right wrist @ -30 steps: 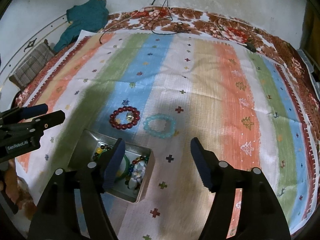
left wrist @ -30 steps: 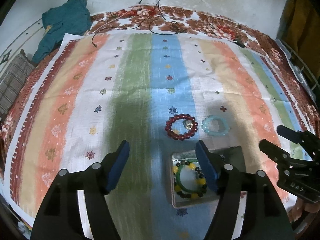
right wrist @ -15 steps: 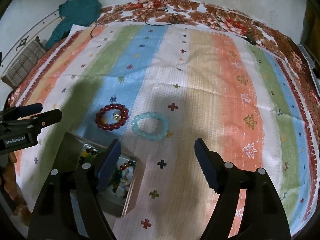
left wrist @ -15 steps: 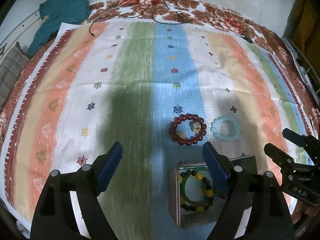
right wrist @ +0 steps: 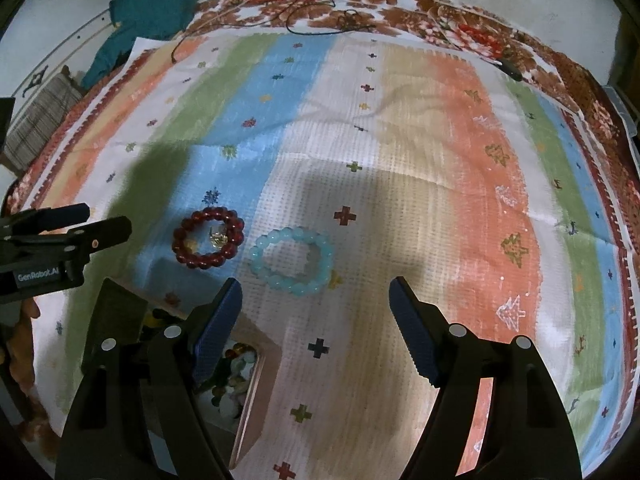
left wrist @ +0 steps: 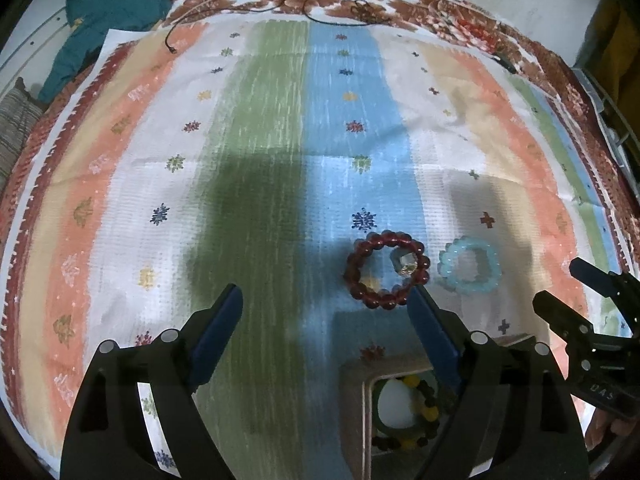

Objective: Organize jewelry
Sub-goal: 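Move the left gripper to the dark red bead bracelet while the right gripper approaches the blue crystal bracelet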

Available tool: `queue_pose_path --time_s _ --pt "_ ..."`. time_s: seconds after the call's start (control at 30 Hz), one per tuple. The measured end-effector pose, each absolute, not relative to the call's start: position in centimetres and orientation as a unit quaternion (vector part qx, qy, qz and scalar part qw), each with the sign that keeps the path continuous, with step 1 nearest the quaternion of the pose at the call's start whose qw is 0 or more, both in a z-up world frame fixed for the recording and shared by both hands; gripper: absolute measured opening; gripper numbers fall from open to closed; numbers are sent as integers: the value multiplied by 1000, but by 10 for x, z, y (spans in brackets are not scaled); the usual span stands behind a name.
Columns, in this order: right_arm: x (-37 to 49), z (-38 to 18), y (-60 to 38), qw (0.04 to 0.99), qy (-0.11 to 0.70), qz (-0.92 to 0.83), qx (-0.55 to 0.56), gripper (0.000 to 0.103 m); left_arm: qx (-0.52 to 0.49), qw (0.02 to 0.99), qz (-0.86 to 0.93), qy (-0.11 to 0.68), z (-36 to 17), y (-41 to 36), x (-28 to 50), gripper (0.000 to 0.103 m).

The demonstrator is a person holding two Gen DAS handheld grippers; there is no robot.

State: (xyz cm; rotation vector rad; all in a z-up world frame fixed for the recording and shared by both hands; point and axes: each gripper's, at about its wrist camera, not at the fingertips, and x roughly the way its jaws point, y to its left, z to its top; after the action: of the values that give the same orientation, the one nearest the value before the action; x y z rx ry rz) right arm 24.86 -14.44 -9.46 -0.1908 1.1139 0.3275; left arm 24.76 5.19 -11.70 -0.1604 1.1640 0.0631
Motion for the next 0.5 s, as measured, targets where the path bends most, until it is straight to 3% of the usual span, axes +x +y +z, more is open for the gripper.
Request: queue_pose_path --time_s 0.5 --pt "268 -111 -140 826 536 140 -105 76 -64 815 17 576 -145 50 271 83"
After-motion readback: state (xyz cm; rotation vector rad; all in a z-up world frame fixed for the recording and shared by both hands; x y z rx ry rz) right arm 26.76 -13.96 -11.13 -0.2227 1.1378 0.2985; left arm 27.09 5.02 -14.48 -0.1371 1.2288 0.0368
